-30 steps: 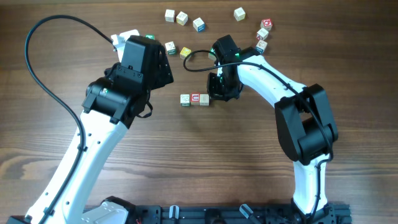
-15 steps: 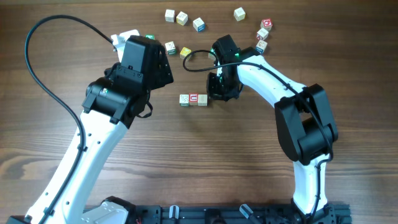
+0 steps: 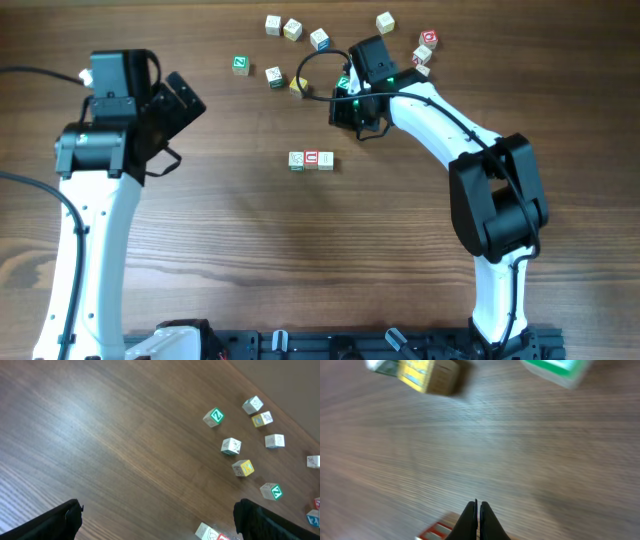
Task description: Form a horizontal line
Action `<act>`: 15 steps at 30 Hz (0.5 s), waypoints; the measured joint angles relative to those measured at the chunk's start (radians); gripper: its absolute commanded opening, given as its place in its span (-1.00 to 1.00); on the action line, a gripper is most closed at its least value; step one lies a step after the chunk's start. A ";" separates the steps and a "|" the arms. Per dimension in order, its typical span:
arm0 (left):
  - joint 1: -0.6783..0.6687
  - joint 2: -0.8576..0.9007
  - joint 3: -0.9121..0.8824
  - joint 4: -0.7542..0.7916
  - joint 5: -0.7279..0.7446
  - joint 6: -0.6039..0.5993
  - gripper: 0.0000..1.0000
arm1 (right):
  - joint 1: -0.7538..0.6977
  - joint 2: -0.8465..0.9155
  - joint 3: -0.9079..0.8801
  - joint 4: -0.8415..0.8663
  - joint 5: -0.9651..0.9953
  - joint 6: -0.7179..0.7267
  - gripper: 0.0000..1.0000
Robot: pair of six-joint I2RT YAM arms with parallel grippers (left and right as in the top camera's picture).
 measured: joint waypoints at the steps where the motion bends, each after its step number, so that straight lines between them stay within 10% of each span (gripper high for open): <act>1: 0.011 0.000 0.000 -0.006 0.010 0.000 1.00 | 0.004 0.000 0.000 0.022 -0.007 0.004 -0.91; 15: 0.013 0.000 0.000 -0.026 0.043 -0.001 1.00 | 0.154 0.000 0.001 0.019 0.127 0.053 -0.91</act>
